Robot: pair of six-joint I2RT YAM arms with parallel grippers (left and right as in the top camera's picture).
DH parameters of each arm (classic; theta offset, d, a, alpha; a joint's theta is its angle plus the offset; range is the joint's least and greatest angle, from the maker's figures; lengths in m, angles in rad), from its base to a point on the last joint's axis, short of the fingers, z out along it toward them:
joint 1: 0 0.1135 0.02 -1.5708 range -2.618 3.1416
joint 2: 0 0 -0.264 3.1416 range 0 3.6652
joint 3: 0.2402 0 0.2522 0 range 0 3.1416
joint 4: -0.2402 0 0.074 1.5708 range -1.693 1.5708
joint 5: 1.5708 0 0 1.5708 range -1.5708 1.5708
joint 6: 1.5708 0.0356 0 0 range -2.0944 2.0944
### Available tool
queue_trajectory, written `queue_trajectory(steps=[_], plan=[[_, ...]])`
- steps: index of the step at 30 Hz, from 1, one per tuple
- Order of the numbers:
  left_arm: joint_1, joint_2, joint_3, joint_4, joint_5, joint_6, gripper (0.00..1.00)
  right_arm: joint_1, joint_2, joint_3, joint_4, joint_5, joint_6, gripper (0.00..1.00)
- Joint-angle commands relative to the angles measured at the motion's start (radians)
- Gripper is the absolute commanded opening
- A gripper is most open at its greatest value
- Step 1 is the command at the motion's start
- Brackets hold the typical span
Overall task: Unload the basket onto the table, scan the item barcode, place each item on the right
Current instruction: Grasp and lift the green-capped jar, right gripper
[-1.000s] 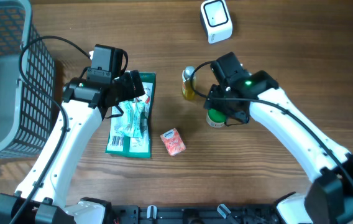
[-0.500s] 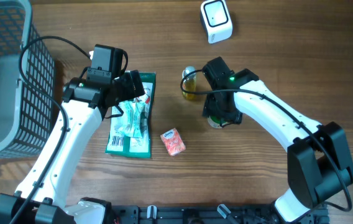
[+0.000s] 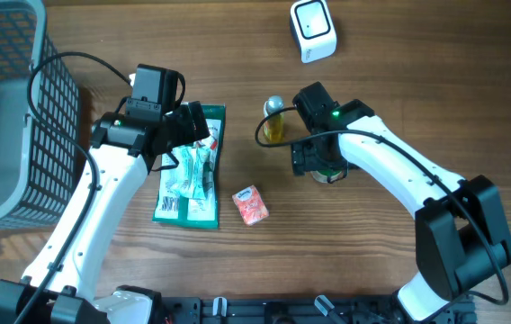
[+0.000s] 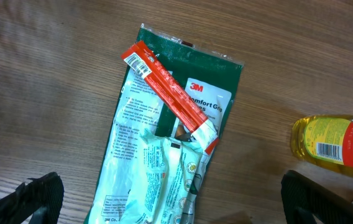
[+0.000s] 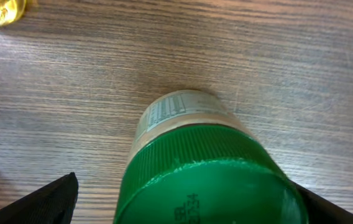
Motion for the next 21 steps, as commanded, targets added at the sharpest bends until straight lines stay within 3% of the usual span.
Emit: queue_trajectory(steps=[1, 12, 21], plan=[[0.004, -0.003, 0.014, 0.003, -0.013, 0.008, 1.0, 0.0, 0.016, 0.008, -0.019, -0.016, 0.06, 1.0], [0.004, -0.003, 0.014, 0.003, -0.013, 0.008, 1.0, -0.058, 0.018, 0.002, -0.015, -0.053, 0.034, 0.87], [0.004, -0.003, 0.014, 0.003, -0.013, 0.008, 1.0, -0.058, 0.072, 0.002, -0.006, -0.073, 0.039, 0.84]])
